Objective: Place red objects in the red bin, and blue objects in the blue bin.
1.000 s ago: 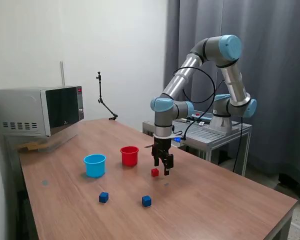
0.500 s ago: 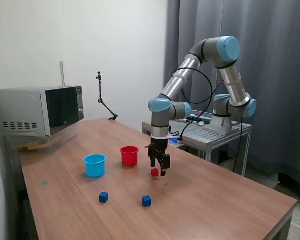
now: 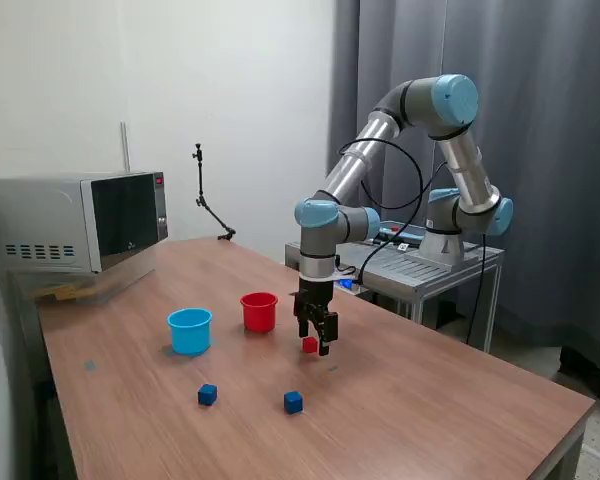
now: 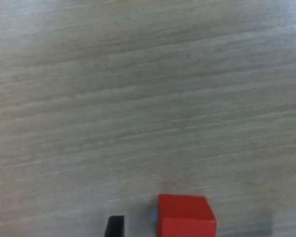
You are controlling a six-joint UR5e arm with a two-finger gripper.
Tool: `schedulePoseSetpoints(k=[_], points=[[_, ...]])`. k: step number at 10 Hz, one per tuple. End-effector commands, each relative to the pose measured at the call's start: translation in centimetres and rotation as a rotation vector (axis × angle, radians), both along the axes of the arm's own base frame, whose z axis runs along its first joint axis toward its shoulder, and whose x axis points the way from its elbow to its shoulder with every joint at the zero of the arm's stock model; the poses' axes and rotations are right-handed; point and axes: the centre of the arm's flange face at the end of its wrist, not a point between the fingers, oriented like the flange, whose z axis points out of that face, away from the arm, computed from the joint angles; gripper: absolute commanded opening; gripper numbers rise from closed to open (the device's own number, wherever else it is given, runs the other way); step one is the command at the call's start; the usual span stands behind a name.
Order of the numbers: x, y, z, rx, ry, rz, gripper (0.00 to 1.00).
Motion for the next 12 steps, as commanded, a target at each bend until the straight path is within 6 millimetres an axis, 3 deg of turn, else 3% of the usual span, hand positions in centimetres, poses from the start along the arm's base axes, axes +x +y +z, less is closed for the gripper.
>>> schedulePoseSetpoints(k=[1, 11, 12], points=[[0.11, 0.02, -0.16, 0.001, -0.004, 0.000, 1.00], [0.13, 0.73, -0.28, 0.001, -0.007, -0.011, 1.00], [0.13, 0.73, -0.28, 0.001, -0.007, -0.011, 0.00]])
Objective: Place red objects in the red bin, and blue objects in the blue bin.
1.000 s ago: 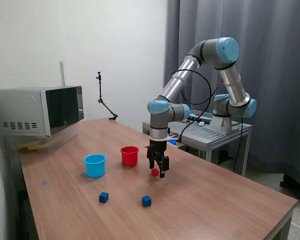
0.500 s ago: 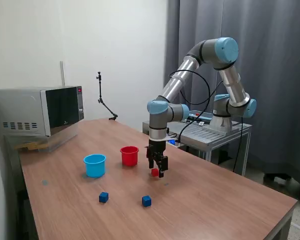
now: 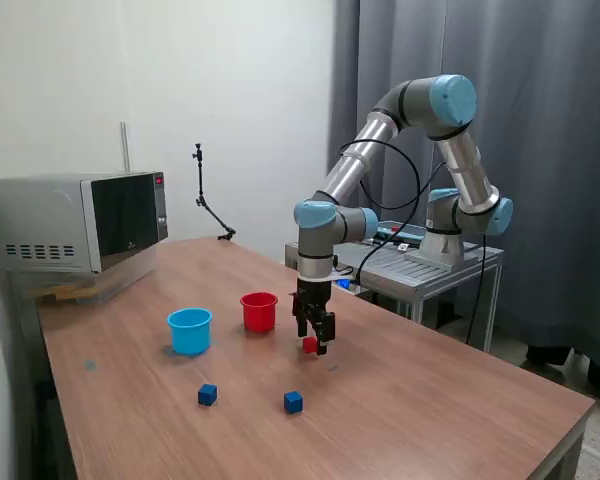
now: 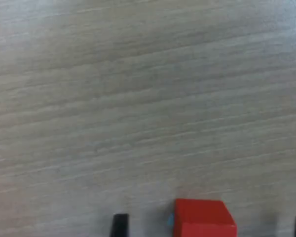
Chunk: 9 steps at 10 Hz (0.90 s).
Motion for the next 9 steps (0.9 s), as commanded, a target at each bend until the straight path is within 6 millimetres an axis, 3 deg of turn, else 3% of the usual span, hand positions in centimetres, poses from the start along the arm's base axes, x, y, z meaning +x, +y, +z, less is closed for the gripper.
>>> schedulePoseSetpoints(k=[1, 7, 9], points=[[0.0, -0.1, 0.0, 0.000, 0.000, 0.001, 0.00], [0.0, -0.2, 0.0, 0.001, 0.000, 0.002, 0.00], [-0.8, 0.0, 1.7, 0.010, 0.033, 0.002, 0.00]])
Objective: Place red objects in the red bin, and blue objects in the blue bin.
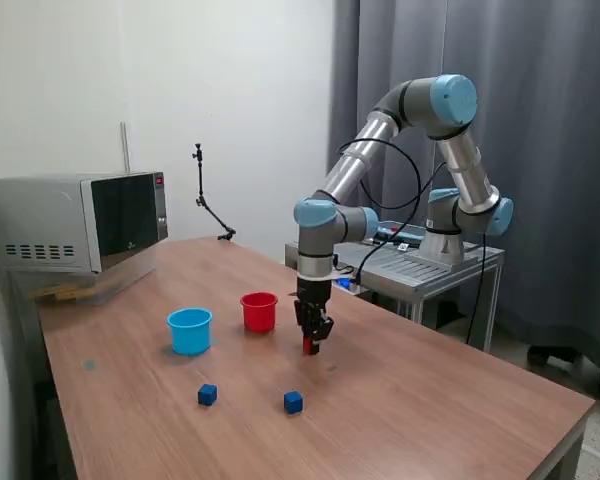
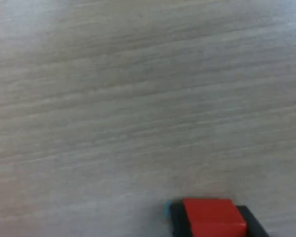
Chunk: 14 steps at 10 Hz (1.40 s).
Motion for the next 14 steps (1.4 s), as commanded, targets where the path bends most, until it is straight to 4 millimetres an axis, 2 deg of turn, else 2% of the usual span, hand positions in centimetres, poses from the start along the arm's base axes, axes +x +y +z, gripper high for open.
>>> schedulePoseSetpoints(k=[1, 3, 4, 5, 7, 14], points=[[-1.1, 0.2, 4.3, 0.013, 0.074, 0.000, 0.00], [-1.4, 1.3, 10.7, 0.060, 0.164, -0.016, 0.00], [-1.1, 3.3, 12.0, 0.100, 0.171, -0.046, 0.00], [-0.7, 5.0, 12.2, 0.105, 0.163, -0.072, 0.00], [0.4, 7.9, 10.8, 0.118, 0.102, -0.122, 0.00], [1.0, 13.5, 10.3, 0.118, 0.068, -0.214, 0.00]])
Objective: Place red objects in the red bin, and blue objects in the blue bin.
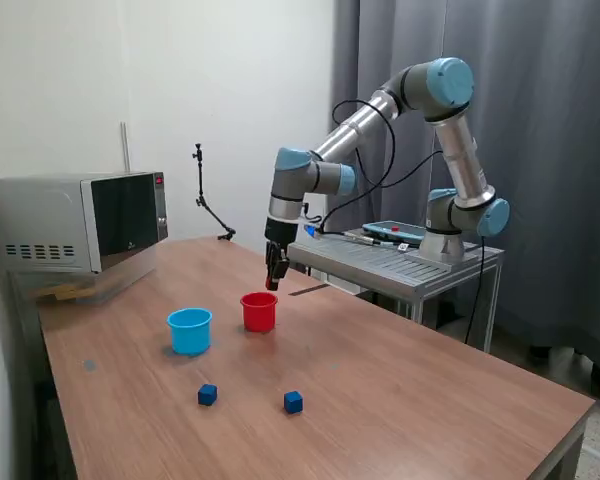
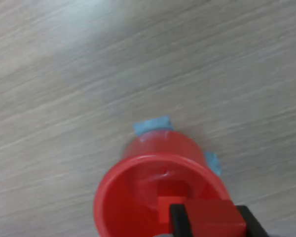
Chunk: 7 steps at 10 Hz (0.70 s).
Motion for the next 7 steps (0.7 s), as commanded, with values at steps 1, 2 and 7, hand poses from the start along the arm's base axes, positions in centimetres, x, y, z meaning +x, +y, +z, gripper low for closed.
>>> schedulePoseSetpoints(k=[1, 2, 7], points=[[-0.1, 2.1, 0.3, 0.001, -0.001, -0.031, 0.00], [-0.3, 2.5, 0.3, 0.002, 0.002, -0.035, 0.00], [-1.1, 2.9, -0.5, -0.004, -0.014, -0.034, 0.00]])
